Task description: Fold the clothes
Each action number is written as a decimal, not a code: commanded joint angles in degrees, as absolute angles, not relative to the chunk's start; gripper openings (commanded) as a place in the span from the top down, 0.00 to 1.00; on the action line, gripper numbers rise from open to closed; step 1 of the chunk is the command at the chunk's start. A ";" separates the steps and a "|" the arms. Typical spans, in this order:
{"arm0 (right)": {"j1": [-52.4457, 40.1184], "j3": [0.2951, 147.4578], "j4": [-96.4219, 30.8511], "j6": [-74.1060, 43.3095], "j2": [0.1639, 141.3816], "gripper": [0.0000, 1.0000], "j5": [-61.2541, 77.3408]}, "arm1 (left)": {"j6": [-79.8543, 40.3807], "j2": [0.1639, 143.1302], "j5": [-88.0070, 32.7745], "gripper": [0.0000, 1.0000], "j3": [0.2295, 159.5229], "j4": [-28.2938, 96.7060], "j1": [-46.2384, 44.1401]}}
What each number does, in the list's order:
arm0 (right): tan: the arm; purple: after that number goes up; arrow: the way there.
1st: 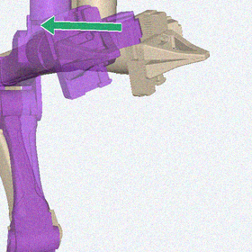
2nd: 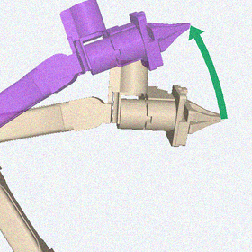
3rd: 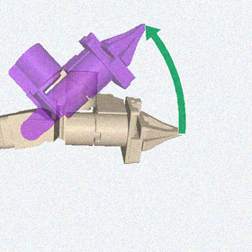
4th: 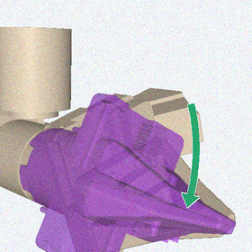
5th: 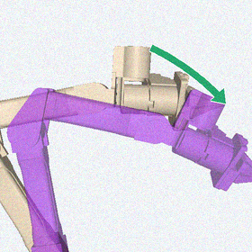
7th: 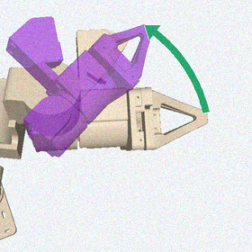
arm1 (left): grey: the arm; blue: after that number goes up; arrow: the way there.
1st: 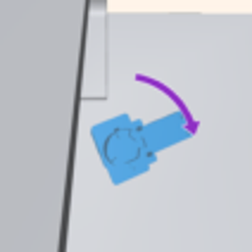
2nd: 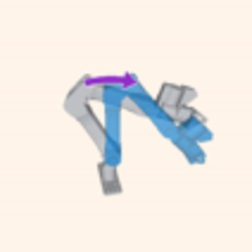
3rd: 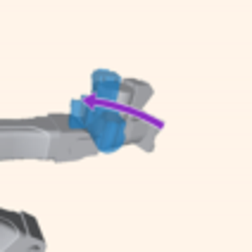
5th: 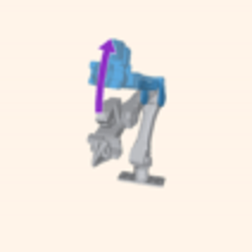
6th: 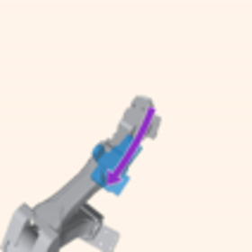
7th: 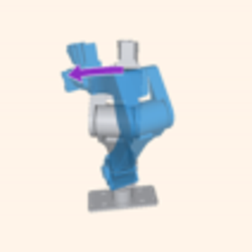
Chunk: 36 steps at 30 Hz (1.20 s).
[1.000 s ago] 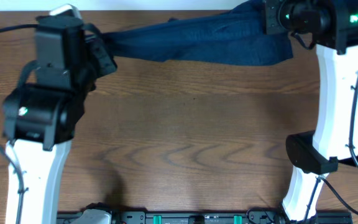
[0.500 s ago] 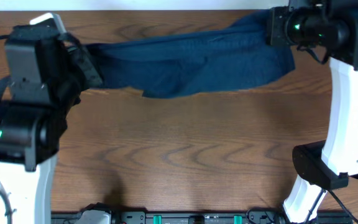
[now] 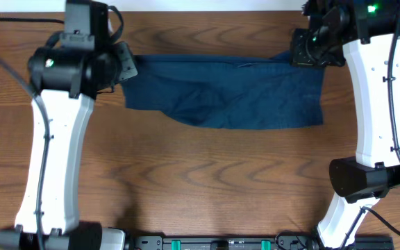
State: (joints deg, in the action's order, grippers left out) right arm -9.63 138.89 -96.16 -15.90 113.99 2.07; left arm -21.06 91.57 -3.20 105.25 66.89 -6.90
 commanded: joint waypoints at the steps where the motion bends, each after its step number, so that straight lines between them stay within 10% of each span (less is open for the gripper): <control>1: -8.01 138.91 -95.48 -17.37 113.56 0.99 -1.48 | -19.53 94.35 -7.16 0.94 106.10 67.00 -6.20; 19: -8.71 141.71 -66.32 -4.08 113.47 0.99 1.98 | -19.07 84.75 -4.80 0.94 113.67 53.06 -1.56; 36: -10.00 159.74 -79.94 0.32 103.81 0.99 -2.13 | -16.29 68.88 -2.33 0.94 118.28 55.64 -1.58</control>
